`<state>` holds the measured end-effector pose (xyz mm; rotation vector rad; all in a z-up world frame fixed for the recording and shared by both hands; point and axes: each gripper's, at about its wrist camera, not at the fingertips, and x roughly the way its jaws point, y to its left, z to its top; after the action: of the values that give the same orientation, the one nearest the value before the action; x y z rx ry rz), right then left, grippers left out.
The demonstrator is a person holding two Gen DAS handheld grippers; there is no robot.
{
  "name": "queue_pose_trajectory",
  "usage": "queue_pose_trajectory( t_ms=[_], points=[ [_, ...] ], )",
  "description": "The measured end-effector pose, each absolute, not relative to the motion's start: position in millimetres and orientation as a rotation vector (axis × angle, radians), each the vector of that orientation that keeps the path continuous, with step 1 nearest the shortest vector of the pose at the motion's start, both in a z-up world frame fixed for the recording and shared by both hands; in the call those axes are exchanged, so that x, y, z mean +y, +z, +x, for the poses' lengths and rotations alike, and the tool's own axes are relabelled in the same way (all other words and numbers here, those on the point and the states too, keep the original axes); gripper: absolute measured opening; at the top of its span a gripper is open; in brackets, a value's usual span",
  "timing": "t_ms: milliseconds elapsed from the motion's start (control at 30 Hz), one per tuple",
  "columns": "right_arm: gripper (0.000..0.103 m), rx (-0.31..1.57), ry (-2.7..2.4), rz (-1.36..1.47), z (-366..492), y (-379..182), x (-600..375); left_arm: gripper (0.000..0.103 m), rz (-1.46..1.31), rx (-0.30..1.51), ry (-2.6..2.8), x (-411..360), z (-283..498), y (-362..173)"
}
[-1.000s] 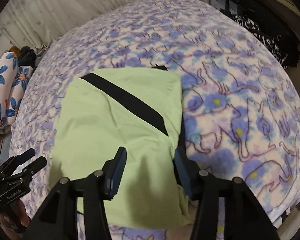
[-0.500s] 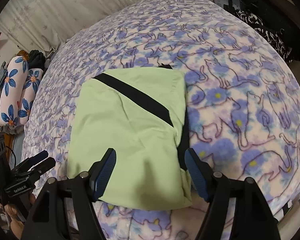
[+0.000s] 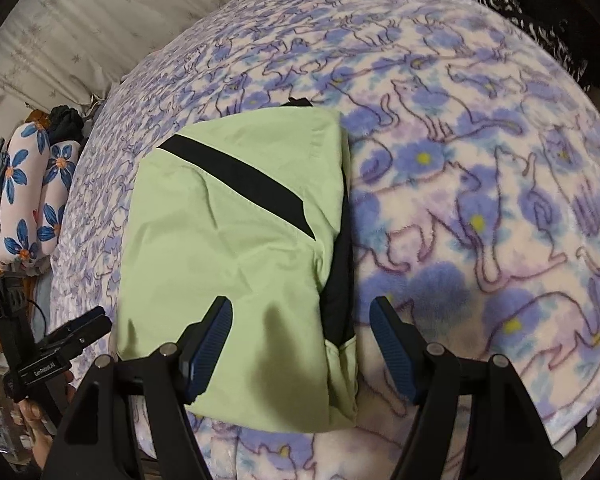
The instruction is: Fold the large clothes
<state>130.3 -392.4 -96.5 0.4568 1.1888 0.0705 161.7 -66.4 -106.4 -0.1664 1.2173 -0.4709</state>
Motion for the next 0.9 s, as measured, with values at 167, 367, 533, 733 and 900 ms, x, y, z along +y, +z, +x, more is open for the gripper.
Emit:
queue_pose_trajectory(
  t_ms=[167, 367, 533, 733, 900],
  points=[
    [0.071, 1.207, 0.097, 0.527, 137, -116, -403, 0.085, -0.210, 1.262, -0.512, -70, 170, -125],
    [0.071, 1.233, 0.143, 0.584, 148, -141, -410, 0.085, -0.266, 1.297, -0.524, -72, 179, -148],
    [0.071, 1.228, 0.224, 0.625, 160, -156, -407, 0.085, -0.356, 1.303, -0.573, -76, 191, -162],
    [0.071, 1.207, 0.286, 0.645, 181, -172, -397, 0.089, -0.378, 1.288, -0.616, -87, 206, -173],
    [0.071, 1.198, 0.322, 0.616, 200, -177, -389, 0.093, -0.369, 1.266, -0.625, -98, 218, -176]
  ],
)
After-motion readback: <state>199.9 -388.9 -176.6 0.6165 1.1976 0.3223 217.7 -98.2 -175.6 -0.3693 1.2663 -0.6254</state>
